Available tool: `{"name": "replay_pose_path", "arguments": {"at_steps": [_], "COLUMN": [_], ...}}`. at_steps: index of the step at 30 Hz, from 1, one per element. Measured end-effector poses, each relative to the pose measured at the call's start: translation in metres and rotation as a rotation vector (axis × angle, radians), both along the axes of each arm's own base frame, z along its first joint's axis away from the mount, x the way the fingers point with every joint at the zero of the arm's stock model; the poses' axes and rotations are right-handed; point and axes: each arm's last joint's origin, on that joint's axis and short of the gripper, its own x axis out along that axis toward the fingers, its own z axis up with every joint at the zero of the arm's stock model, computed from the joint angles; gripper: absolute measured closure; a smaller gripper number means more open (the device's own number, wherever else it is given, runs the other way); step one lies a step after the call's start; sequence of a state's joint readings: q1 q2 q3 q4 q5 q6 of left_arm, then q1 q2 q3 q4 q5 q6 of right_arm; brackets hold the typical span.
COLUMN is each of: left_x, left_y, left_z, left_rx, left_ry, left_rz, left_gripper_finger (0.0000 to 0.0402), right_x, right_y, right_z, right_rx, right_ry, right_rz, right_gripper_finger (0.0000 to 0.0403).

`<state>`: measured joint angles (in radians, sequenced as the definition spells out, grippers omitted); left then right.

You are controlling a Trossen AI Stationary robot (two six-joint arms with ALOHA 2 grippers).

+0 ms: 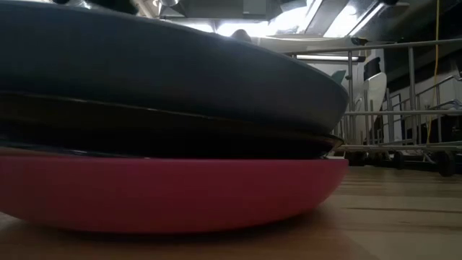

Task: Sort dishes
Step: Put the purple plate in the dish rack

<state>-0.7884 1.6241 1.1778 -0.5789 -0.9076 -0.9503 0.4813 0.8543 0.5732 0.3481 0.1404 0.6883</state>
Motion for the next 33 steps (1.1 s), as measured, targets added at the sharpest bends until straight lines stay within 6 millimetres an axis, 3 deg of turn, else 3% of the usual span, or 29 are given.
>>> {"name": "replay_pose_path", "arguments": {"at_steps": [8,16,24,33], "left_x": [-0.002,0.004,0.013,0.023], "left_y": [0.017,0.025,0.027,0.030], "left_z": [-0.011,-0.020,-0.034,-0.037], "left_rx": [-0.116,-0.192,-0.210,-0.261], "left_ry": [0.201,0.276,0.331,0.314], "left_rz": [0.057,0.130,0.155,0.164], "left_gripper_finger": [0.0176,0.0176,0.0176,0.0176], "right_x": [0.011,0.017,0.014,0.014], "right_y": [0.037,0.064,0.072,0.072], "right_z": [-0.019,-0.045,-0.050,-0.050], "right_rx": [-0.032,-0.100,-0.118,-0.118], "right_ry": [0.036,0.124,0.138,0.138], "right_rz": [0.009,-0.051,-0.074,-0.076], "right_gripper_finger": [0.0217,0.0217,0.0217,0.0217]}}
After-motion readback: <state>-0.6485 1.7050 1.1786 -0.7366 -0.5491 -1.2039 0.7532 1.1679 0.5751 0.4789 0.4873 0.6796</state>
